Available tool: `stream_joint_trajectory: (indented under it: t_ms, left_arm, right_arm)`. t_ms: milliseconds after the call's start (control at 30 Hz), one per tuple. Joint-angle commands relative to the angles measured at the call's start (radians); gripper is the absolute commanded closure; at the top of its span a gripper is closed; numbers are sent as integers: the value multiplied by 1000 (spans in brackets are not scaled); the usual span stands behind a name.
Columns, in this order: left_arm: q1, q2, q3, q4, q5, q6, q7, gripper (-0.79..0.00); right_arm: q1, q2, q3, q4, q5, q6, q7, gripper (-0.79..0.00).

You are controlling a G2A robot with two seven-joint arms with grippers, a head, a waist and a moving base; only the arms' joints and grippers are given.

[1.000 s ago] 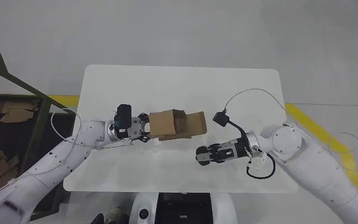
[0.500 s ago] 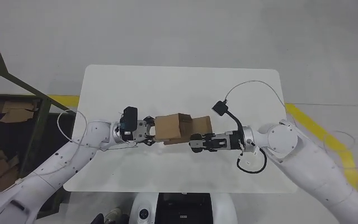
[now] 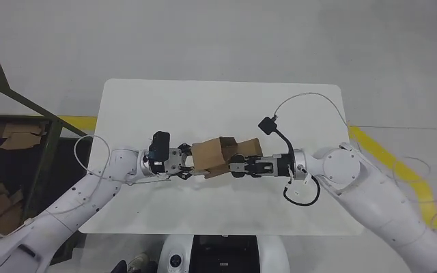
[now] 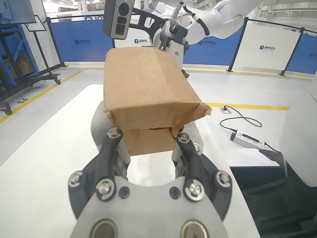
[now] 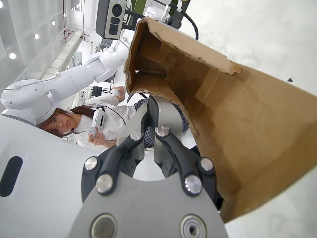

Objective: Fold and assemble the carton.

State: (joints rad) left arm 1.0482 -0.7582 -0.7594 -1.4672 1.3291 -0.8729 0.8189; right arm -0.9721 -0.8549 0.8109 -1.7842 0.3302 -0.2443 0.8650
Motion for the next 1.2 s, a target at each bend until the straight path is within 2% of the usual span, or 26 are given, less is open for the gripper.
stream_joint_trajectory:
  t_ms: [0,133,200,267,467,567,700,933,1000,1167]
  left_arm:
    - [2,-3,-5,3,0,-5,-4,-332]
    - [6,-8,-14,4,0,-12,-8,-332]
    - [8,-10,-18,5,-1,-16,-10,-336]
    - [9,-12,-23,7,1,-23,-15,-336]
    - [11,-19,-36,9,-6,-44,-25,-342]
    - [13,-22,-45,7,-9,-54,-28,-342]
    - [17,-24,-58,4,-8,-66,-35,-342]
    - [25,-31,-71,-3,-12,-91,-54,-339]
    - [24,-34,-72,-2,-14,-98,-63,-339]
    - [23,-41,-77,-7,-25,-121,-80,-339]
  right_arm:
    - [-31,9,35,-18,-33,9,-36,0]
    - [-103,29,109,-67,-102,10,-102,0]
    - [-138,38,147,-87,-127,-3,-122,-219]
    - [-168,45,180,-100,-146,-20,-129,-314]
    - [-217,57,231,-133,-211,-133,-84,-385]
    - [-235,59,245,-128,-241,-203,-77,-456]
    - [-254,59,263,-130,-300,-276,-104,-400]
    - [-288,53,281,-163,-416,-383,-207,-394]
    - [-295,51,281,-168,-438,-401,-224,-416]
    - [-303,43,265,-185,-500,-412,-253,-391]
